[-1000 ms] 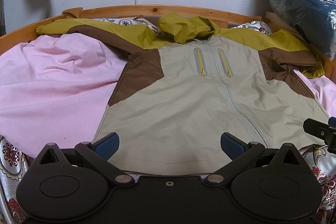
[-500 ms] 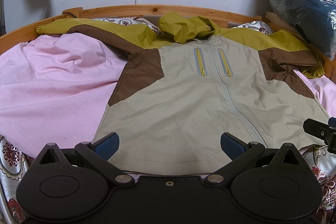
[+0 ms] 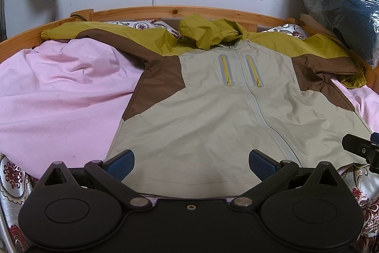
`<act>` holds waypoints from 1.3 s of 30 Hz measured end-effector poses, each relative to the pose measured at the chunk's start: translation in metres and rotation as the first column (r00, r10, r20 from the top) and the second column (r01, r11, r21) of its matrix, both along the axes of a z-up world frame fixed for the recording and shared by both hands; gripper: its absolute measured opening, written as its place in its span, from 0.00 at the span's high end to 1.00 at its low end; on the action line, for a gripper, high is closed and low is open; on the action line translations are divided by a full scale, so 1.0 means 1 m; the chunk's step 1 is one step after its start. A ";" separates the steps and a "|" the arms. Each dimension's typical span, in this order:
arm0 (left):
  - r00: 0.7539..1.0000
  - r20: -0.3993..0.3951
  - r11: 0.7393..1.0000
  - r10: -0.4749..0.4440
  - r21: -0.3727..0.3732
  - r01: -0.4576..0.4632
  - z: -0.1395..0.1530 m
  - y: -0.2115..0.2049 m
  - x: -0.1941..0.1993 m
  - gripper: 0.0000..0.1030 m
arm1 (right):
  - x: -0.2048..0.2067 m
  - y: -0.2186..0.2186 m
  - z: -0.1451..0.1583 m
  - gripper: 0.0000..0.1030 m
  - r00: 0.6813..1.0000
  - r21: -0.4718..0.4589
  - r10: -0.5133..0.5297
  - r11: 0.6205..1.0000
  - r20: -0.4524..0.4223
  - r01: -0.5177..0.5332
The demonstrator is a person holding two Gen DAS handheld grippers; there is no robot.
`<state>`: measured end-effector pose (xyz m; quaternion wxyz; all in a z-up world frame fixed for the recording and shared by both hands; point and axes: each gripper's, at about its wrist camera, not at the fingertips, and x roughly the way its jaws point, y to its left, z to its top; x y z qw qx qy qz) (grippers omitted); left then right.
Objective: Fold large clothes
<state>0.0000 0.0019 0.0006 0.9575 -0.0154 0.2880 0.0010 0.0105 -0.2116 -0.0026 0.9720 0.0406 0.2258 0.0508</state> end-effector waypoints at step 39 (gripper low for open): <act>0.997 0.001 0.997 0.081 -0.005 -0.081 0.023 0.006 0.029 0.01 | 0.047 0.007 0.061 0.00 0.977 -0.145 -0.155 0.980 -0.145 0.134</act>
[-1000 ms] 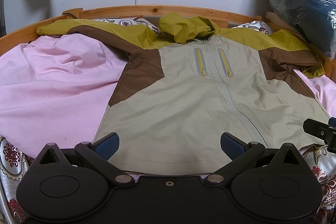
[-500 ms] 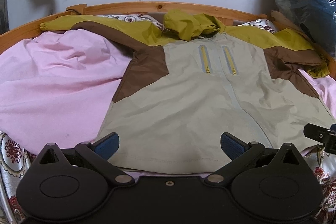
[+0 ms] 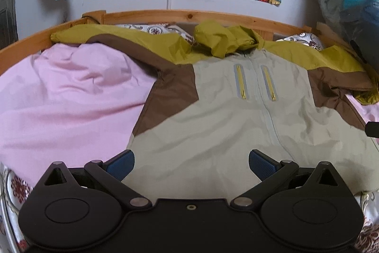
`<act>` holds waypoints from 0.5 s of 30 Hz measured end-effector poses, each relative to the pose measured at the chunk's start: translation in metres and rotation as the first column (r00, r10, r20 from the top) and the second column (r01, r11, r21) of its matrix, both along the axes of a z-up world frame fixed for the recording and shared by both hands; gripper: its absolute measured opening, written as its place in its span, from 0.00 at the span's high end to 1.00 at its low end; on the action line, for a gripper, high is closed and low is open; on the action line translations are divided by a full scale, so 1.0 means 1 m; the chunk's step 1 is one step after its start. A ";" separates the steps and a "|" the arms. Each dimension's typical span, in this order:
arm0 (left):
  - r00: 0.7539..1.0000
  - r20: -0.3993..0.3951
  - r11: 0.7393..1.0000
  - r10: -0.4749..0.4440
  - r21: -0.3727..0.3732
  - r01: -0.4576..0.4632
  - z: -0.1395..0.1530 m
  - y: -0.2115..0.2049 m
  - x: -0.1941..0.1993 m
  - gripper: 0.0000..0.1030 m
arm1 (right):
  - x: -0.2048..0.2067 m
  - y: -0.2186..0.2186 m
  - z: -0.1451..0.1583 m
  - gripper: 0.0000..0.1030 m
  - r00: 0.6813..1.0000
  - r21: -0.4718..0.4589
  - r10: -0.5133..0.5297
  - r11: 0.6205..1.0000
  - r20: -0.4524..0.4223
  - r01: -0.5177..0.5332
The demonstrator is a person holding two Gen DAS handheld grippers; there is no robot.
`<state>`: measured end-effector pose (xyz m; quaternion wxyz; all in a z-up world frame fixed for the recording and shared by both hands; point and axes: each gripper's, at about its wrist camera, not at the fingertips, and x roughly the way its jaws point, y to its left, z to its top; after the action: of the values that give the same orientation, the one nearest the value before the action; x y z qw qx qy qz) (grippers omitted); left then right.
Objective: Fold large clothes
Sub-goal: 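Reach the right tool to the olive sleeve cuff and close on it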
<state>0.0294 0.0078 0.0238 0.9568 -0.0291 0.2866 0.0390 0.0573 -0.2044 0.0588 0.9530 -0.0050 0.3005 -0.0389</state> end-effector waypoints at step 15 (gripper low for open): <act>0.998 0.045 0.996 -0.049 0.071 0.046 0.061 -0.030 0.054 0.01 | 0.026 -0.026 0.021 0.00 0.999 0.055 -0.002 0.999 0.044 0.000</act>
<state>0.0836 -0.0220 0.0844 0.9643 0.0105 0.2633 0.0254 0.0829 -0.2302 0.0797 0.9591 0.0221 0.2806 -0.0313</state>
